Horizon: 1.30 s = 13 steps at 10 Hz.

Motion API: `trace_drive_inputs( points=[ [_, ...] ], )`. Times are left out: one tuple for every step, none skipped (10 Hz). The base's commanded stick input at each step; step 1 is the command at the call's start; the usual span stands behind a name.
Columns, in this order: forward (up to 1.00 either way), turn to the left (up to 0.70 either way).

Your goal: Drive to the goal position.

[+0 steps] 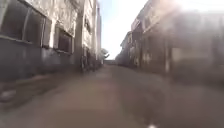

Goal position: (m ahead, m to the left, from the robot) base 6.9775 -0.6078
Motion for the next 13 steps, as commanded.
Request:
trace_drive_inputs(
  points=[
    [1.00,0.00],
    [1.00,0.00],
    [1.00,0.00],
    [1.00,0.00],
    [1.00,0.00],
    [1.00,0.00],
    [1.00,0.00],
    [1.00,0.00],
    [1.00,0.00],
    [1.00,0.00],
    [1.00,0.00],
    [1.00,0.00],
    [1.00,0.00]
  ],
)
